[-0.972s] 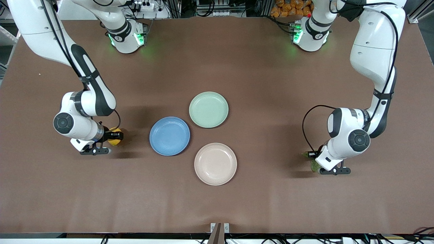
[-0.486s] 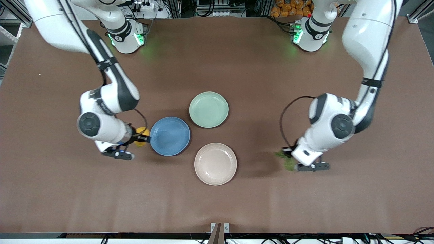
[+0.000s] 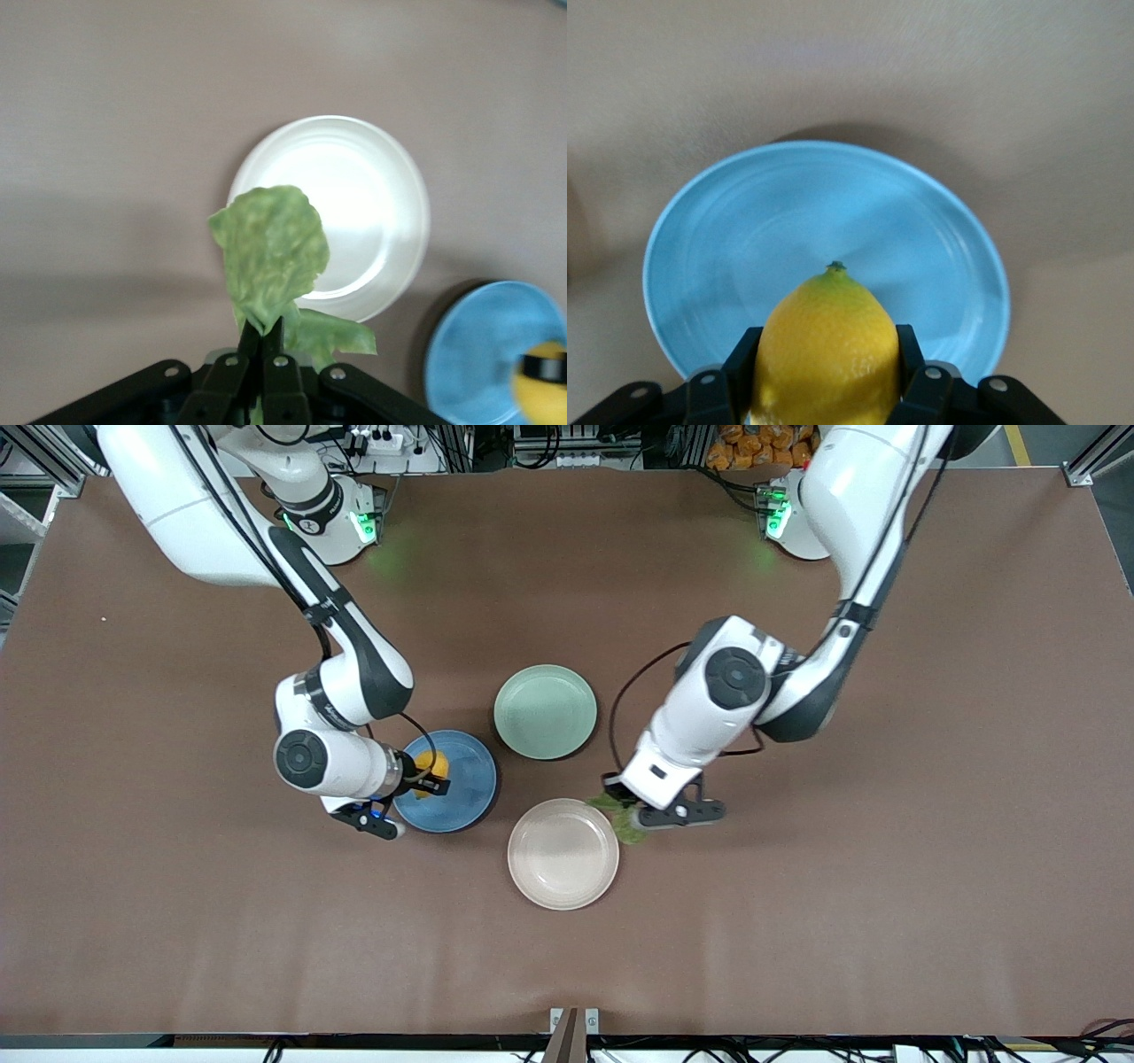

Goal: Place lemon and lettuce in plates
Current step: 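Carry the lemon to the blue plate while the left gripper carries lettuce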

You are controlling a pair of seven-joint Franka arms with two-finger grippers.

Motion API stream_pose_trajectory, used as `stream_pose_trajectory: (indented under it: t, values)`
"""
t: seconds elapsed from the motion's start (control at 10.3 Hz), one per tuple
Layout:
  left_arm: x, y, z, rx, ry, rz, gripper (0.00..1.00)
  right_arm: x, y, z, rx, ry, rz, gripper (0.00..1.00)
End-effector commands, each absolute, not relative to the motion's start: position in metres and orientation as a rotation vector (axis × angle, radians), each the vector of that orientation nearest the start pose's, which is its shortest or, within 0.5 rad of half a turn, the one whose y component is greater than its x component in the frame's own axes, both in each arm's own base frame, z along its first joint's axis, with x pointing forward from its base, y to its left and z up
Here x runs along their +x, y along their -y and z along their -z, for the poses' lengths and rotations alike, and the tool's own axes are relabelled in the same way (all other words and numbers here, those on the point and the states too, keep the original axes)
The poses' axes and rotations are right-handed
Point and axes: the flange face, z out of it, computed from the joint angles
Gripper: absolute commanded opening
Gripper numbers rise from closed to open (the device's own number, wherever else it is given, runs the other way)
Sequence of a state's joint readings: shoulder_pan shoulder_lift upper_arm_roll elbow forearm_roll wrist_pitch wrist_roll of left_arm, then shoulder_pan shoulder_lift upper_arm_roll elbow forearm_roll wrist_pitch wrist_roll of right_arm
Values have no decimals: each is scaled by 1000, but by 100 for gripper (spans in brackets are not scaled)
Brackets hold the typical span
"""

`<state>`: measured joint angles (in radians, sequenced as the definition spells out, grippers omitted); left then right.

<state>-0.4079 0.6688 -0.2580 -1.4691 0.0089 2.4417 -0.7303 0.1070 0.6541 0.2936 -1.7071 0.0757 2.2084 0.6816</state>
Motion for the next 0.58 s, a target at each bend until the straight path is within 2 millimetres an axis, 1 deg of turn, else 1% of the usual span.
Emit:
stream_pose_trajectory:
  t: [0.0, 0.1, 0.19, 0.29, 0.39, 0.49]
  values:
    - [613, 457, -272, -3502, 268, 371, 0, 620, -249, -208, -2896, -608, -360, 25]
    - [614, 456, -250, -3492, 268, 396, 0, 620, -249, -206, -2897, -608, -364, 79]
    - [614, 459, -237, -3486, 259, 398, 0, 620, -250, -206, -2899, -602, -361, 100]
    - [614, 456, -234, -3479, 258, 396, 15, 622, -249, -208, -2900, -601, -353, 100]
    - [615, 455, -236, -3477, 259, 399, 55, 623, -249, -216, -2896, -598, -341, 100]
    - [615, 452, -237, -3469, 257, 399, 100, 631, -251, -236, -2887, -573, -307, 100]
